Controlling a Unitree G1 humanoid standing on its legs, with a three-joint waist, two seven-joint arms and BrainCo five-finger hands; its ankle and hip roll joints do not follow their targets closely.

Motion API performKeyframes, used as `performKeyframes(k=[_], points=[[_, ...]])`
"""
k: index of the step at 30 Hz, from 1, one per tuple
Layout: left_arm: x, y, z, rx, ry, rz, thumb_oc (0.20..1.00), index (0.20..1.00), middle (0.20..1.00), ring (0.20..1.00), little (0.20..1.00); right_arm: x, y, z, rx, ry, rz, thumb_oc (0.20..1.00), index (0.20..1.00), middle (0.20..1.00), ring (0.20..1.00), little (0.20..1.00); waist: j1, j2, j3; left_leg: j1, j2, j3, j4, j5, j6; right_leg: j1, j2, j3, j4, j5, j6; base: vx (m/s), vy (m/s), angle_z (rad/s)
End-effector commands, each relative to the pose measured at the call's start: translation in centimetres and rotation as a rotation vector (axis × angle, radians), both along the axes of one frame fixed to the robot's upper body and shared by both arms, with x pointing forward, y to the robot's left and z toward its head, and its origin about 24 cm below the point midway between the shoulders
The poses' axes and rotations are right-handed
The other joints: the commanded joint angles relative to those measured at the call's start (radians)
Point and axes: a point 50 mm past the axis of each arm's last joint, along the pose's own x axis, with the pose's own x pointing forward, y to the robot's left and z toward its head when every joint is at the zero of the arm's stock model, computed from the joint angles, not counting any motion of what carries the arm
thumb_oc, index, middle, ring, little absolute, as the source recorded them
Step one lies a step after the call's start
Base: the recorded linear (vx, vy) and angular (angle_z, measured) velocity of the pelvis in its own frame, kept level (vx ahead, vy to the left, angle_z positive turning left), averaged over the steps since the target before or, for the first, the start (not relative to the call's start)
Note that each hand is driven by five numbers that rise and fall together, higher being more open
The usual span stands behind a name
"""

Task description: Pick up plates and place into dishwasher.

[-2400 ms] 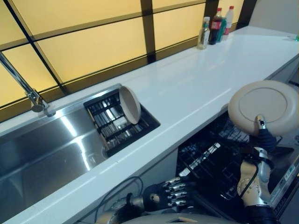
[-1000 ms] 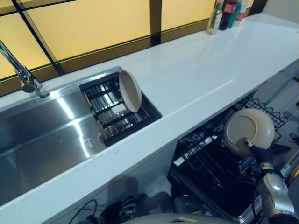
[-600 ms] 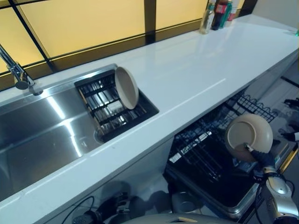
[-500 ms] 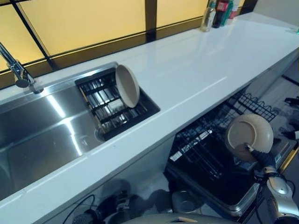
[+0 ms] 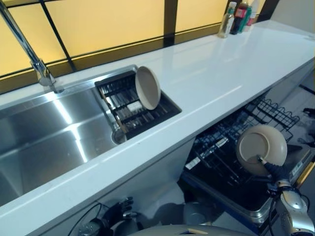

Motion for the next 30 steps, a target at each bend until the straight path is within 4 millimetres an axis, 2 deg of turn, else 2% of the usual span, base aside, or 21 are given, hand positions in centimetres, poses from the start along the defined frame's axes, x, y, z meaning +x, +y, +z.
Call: performKeyframes(k=[1, 3, 4, 5, 7, 8, 12, 14, 16, 21, 30], points=[[-5.2, 1.4, -1.1, 0.055, 0.2, 0.007, 1.0, 1.0, 1.0, 1.0, 1.0, 4.1, -0.1, 4.5, -0.078, -0.226, 0.03, 0.2, 0.2, 0.2, 0.2, 0.2, 0.029, 0.012, 0.044, 0.074, -0.078, -0.034, -0.191, 0.045, 0.056, -0.059, -0.011, -0.04, 0.159, 0.226, 0.03, -0.08, -0.016, -0.27], [-4.8, 1.5, -1.0, 0.066, 0.176, -0.002, 1.0, 1.0, 1.0, 1.0, 1.0, 4.5, 0.2, 4.5, -0.054, -0.239, 0.031, 0.2, 0.2, 0.2, 0.2, 0.2, 0.044, 0.01, 0.055, 0.076, -0.063, -0.014, -0.191, 0.046, 0.058, -0.077, -0.021, -0.078, 0.206, 0.233, 0.036, -0.03, -0.011, -0.4], [-4.6, 1.5, -0.9, 0.078, 0.159, -0.001, 1.0, 1.0, 1.0, 1.0, 1.0, 4.6, 0.2, 4.4, -0.04, -0.241, 0.036, 0.2, 0.2, 0.2, 0.2, 0.2, 0.053, 0.01, 0.056, 0.085, -0.056, -0.014, -0.19, 0.027, 0.053, -0.079, -0.03, -0.096, 0.221, 0.225, 0.051, -0.03, -0.052, -0.74], [-4.3, 1.4, -0.9, 0.085, 0.142, 0.011, 1.0, 1.0, 1.0, 1.0, 1.0, 4.7, 0.2, 4.2, -0.031, -0.243, 0.04, 0.2, 0.2, 0.2, 0.2, 0.2, 0.058, 0.0, 0.058, 0.082, -0.056, -0.005, -0.189, 0.041, 0.052, -0.075, -0.037, -0.105, 0.193, 0.239, 0.043, 0.02, -0.103, -0.5], [-4.0, 1.6, -0.8, 0.092, 0.128, 0.056, 1.0, 1.0, 1.0, 1.0, 1.0, 4.4, 0.0, 3.8, -0.026, -0.227, 0.032, 0.2, 0.2, 0.2, 0.2, 0.2, 0.064, -0.007, 0.043, 0.084, -0.061, -0.034, -0.187, 0.041, 0.037, -0.01, -0.02, -0.113, 0.082, 0.183, 0.031, 0.08, -0.172, 0.08], [-3.8, 1.7, -0.8, 0.083, 0.126, 0.1, 1.0, 1.0, 1.0, 1.0, 1.0, 4.4, 0.1, 3.6, -0.045, -0.214, 0.032, 0.2, 0.2, 0.2, 0.2, 0.2, 0.068, -0.006, 0.036, 0.094, -0.062, -0.039, -0.198, 0.046, 0.031, 0.009, -0.012, -0.116, 0.066, 0.18, 0.029, 0.12, -0.148, 0.26], [-4.1, 2.0, -0.6, 0.063, 0.126, 0.096, 1.0, 1.0, 1.0, 1.0, 1.0, 4.6, 0.8, 3.5, -0.086, -0.172, 0.095, 0.2, 0.2, 0.2, 0.2, 0.2, 0.082, 0.003, 0.023, 0.118, -0.059, -0.054, -0.232, 0.053, 0.027, 0.028, 0.001, -0.131, 0.062, 0.138, 0.019, 0.12, -0.071, 0.12], [-4.2, 2.3, -0.4, 0.066, 0.124, 0.082, 1.0, 1.0, 1.0, 1.0, 1.0, 4.6, 0.7, 3.6, -0.144, -0.146, 0.148, 0.2, 0.2, 0.2, 0.2, 0.2, 0.082, 0.003, 0.025, 0.108, -0.066, -0.073, -0.229, 0.055, 0.031, 0.006, 0.001, -0.108, 0.086, 0.153, 0.022, 0.07, -0.061, -0.03], [-3.8, 2.6, -0.2, 0.072, 0.123, 0.058, 1.0, 1.0, 1.0, 1.0, 1.0, 4.7, 0.2, 4.0, -0.183, -0.127, 0.179, 0.2, 0.2, 0.2, 0.2, 0.2, 0.079, 0.006, 0.032, 0.095, -0.067, -0.092, -0.213, 0.051, 0.032, 0.0, 0.006, -0.088, 0.089, 0.135, 0.02, 0.04, -0.077, 0.16], [-3.9, 3.2, 0.0, 0.073, 0.127, 0.048, 1.0, 1.0, 1.0, 1.0, 1.0, 5.2, -0.9, 4.6, -0.231, -0.075, 0.224, 0.2, 0.2, 0.2, 0.2, 0.2, 0.088, 0.009, 0.042, 0.087, -0.058, -0.086, -0.202, 0.054, 0.02, 0.005, -0.001, -0.116, 0.071, 0.136, 0.024, 0.05, -0.063, 0.16], [-2.8, 3.8, 0.6, 0.078, 0.109, -0.007, 1.0, 1.0, 1.0, 1.0, 1.0, 6.2, -2.7, 5.5, -0.3, -0.043, 0.153, 0.2, 0.2, 0.2, 0.2, 0.2, 0.104, 0.023, 0.094, 0.022, -0.033, -0.088, -0.148, 0.059, 0.017, -0.044, -0.011, -0.135, 0.109, 0.14, 0.024, 0.0, -0.048, 0.06]])
